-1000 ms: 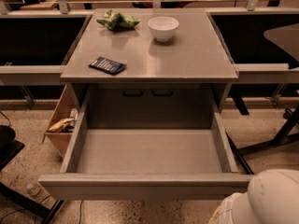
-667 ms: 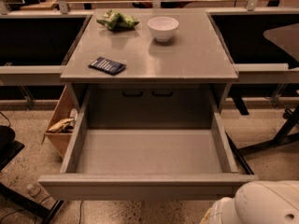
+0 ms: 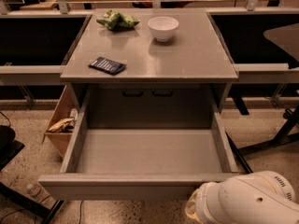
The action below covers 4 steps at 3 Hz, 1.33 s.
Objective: Close top drawer
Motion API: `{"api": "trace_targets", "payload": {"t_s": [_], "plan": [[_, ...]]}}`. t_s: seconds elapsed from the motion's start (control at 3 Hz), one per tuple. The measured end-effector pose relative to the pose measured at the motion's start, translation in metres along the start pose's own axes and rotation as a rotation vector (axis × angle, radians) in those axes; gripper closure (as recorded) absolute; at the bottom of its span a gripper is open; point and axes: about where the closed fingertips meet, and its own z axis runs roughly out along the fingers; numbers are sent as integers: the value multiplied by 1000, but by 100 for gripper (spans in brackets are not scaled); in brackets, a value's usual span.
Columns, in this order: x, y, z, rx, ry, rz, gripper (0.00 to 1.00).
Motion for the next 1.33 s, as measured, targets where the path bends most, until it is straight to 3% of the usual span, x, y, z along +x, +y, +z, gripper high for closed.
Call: {"api": "trace_targets", "payload": {"t_s": [0.33, 1.33], "plan": [[-11, -22, 8, 45, -23, -16, 100], [-22, -41, 17, 63, -51, -46, 100]]}}
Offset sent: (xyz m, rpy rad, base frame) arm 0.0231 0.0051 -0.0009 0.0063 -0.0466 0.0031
